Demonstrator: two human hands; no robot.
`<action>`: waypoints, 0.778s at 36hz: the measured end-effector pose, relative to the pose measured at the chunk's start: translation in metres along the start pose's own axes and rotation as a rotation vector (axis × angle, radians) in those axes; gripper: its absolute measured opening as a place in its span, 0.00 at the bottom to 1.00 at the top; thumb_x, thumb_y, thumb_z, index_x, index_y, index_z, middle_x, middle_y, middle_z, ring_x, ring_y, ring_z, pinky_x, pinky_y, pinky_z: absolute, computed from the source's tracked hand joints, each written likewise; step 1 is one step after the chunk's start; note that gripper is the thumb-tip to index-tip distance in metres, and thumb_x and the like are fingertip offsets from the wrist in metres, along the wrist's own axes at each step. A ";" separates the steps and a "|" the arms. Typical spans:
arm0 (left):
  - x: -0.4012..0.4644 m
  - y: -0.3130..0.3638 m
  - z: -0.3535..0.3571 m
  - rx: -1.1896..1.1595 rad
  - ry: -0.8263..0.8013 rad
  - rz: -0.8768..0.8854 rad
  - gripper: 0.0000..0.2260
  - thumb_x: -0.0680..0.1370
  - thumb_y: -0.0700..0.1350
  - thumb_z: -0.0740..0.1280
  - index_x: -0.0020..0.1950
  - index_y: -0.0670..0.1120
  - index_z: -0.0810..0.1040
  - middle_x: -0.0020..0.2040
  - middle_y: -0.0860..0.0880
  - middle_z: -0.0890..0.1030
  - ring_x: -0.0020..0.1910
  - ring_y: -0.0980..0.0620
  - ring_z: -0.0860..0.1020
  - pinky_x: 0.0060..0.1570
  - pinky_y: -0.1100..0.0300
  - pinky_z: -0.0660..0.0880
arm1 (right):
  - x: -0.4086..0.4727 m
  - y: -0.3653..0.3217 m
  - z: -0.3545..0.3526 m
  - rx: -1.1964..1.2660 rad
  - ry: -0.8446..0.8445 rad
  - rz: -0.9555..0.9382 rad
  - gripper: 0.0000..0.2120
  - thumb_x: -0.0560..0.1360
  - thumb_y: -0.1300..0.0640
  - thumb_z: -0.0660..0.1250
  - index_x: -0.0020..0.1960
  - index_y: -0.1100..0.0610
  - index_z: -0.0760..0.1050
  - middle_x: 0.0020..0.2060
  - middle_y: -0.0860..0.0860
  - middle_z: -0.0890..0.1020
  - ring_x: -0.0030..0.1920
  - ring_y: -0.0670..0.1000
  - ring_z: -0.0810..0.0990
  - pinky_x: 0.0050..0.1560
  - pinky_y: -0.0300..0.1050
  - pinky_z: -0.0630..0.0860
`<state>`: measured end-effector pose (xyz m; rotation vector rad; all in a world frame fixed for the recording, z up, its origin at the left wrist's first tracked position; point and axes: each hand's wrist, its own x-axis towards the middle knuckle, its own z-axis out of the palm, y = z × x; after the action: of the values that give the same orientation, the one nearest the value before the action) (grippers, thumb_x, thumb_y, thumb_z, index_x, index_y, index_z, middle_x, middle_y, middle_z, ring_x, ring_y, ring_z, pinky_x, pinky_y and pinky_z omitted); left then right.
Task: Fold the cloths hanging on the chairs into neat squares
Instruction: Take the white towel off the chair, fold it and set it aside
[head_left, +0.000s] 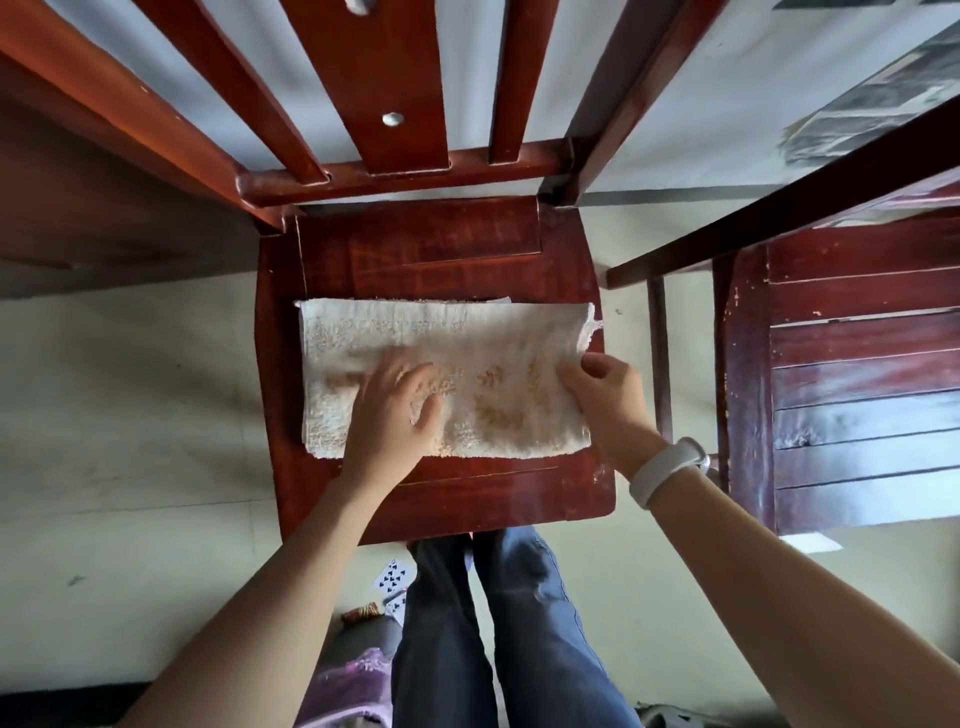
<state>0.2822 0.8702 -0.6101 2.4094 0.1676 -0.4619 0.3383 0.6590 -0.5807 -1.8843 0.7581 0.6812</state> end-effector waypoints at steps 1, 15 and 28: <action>-0.003 0.004 -0.004 -0.117 0.055 -0.055 0.12 0.77 0.43 0.64 0.59 0.43 0.76 0.66 0.45 0.72 0.68 0.50 0.67 0.65 0.46 0.67 | -0.004 -0.008 0.003 -0.005 -0.015 -0.014 0.14 0.73 0.56 0.66 0.43 0.69 0.76 0.34 0.58 0.76 0.34 0.55 0.74 0.37 0.49 0.74; -0.043 -0.017 -0.038 -1.542 0.224 -0.893 0.24 0.76 0.58 0.59 0.67 0.47 0.69 0.63 0.47 0.74 0.62 0.49 0.73 0.58 0.53 0.71 | -0.033 -0.078 0.127 -0.356 -0.457 -0.262 0.10 0.77 0.65 0.59 0.55 0.61 0.76 0.47 0.53 0.78 0.45 0.52 0.78 0.50 0.45 0.78; -0.043 -0.020 -0.011 -0.512 0.595 -0.498 0.09 0.75 0.38 0.67 0.54 0.38 0.78 0.49 0.45 0.82 0.46 0.53 0.78 0.44 0.78 0.68 | 0.026 -0.112 0.150 -1.200 -0.389 -0.661 0.21 0.78 0.49 0.58 0.69 0.51 0.65 0.69 0.53 0.67 0.71 0.56 0.59 0.68 0.58 0.56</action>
<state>0.2401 0.8928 -0.5981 1.9100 1.0281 0.1041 0.4190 0.8299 -0.5938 -2.6731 -0.7142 1.1225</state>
